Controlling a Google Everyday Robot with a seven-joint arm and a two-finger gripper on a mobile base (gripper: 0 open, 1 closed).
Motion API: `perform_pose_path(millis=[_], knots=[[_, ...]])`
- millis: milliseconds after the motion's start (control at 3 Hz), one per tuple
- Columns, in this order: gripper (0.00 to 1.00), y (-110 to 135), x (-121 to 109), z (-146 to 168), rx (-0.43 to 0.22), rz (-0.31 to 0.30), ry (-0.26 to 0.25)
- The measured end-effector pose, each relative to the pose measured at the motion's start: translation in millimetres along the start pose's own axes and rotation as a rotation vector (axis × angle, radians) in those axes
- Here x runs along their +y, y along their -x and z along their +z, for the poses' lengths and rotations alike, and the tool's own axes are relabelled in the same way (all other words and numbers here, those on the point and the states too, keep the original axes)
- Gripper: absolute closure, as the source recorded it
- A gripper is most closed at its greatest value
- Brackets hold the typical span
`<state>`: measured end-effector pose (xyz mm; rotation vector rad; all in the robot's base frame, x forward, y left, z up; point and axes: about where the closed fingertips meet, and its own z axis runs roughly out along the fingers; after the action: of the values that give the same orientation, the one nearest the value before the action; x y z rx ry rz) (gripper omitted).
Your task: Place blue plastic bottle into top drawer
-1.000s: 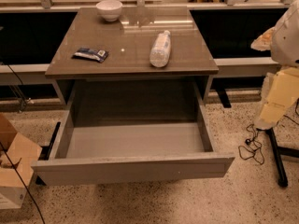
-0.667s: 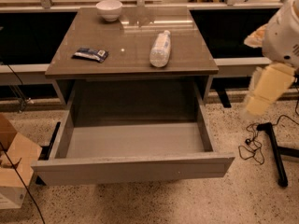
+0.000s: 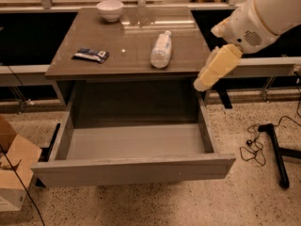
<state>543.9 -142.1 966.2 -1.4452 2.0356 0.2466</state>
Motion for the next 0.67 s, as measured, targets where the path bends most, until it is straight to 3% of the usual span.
perform_pose_path(millis=[333,667], knots=[[0.0,20.7,-36.8,41.2,-0.062,0.045,0.028],[0.0,20.3,-37.2,41.5,-0.062,0.045,0.028]])
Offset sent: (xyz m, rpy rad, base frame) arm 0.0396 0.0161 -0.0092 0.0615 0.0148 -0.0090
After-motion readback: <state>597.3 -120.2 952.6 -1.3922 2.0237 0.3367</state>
